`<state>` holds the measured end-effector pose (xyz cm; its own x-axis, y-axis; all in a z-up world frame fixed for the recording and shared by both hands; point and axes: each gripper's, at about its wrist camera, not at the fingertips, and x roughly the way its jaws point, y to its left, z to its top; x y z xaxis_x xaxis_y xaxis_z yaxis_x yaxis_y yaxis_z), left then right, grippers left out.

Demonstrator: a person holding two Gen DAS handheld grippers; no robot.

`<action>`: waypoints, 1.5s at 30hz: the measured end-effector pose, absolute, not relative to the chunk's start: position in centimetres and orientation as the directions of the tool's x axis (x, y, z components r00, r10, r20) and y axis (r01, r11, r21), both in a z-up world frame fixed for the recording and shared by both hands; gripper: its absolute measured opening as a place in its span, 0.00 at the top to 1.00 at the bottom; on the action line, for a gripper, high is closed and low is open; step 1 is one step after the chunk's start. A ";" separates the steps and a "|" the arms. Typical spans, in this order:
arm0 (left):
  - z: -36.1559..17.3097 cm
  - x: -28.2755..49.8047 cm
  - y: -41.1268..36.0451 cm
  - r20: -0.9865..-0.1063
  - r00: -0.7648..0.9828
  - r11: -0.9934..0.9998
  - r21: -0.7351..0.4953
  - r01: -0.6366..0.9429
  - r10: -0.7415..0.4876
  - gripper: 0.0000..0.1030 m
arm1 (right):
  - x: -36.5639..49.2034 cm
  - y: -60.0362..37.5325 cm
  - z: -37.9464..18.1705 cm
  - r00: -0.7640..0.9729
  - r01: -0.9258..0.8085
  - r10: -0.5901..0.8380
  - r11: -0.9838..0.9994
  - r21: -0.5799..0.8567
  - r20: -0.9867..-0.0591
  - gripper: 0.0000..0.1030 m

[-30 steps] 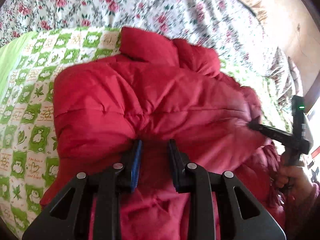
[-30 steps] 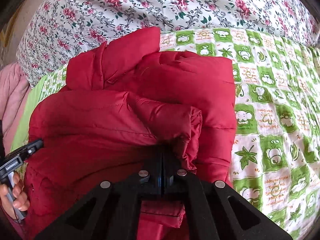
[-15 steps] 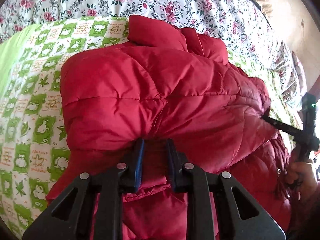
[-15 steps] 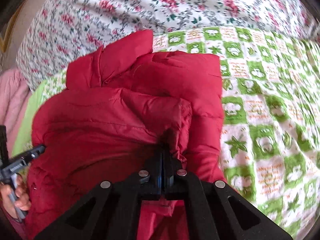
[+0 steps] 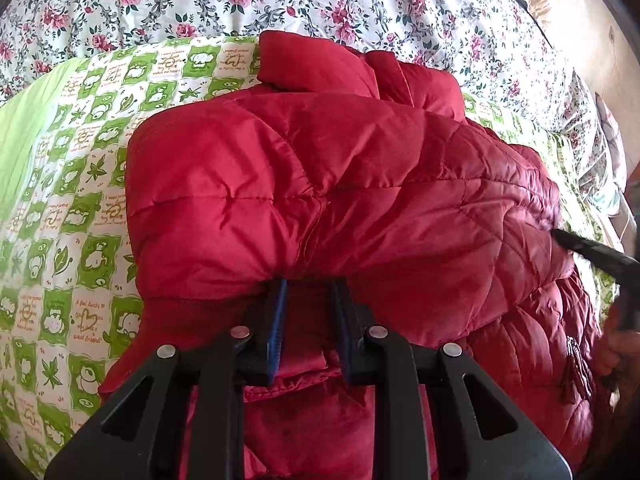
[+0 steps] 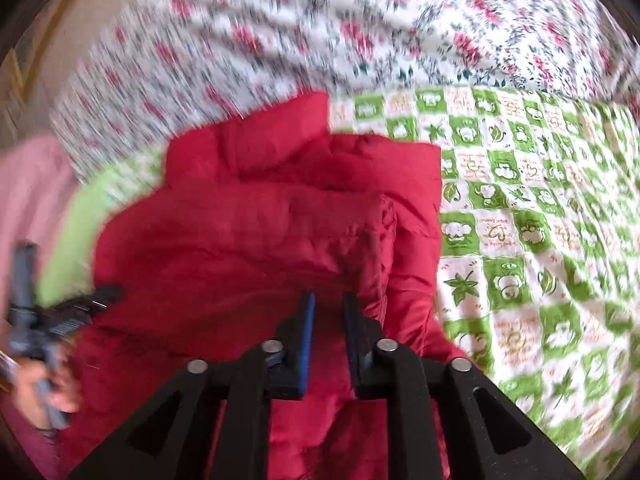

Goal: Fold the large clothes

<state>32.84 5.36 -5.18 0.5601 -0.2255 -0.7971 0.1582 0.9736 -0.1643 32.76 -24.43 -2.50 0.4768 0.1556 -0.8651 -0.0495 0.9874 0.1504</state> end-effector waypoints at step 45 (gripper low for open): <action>-3.1 8.3 13.6 -0.811 0.533 0.968 -0.239 0.072 -0.240 0.52 | 9.4 -31.7 1.8 0.368 -0.015 0.207 0.976 0.216 -0.907 0.40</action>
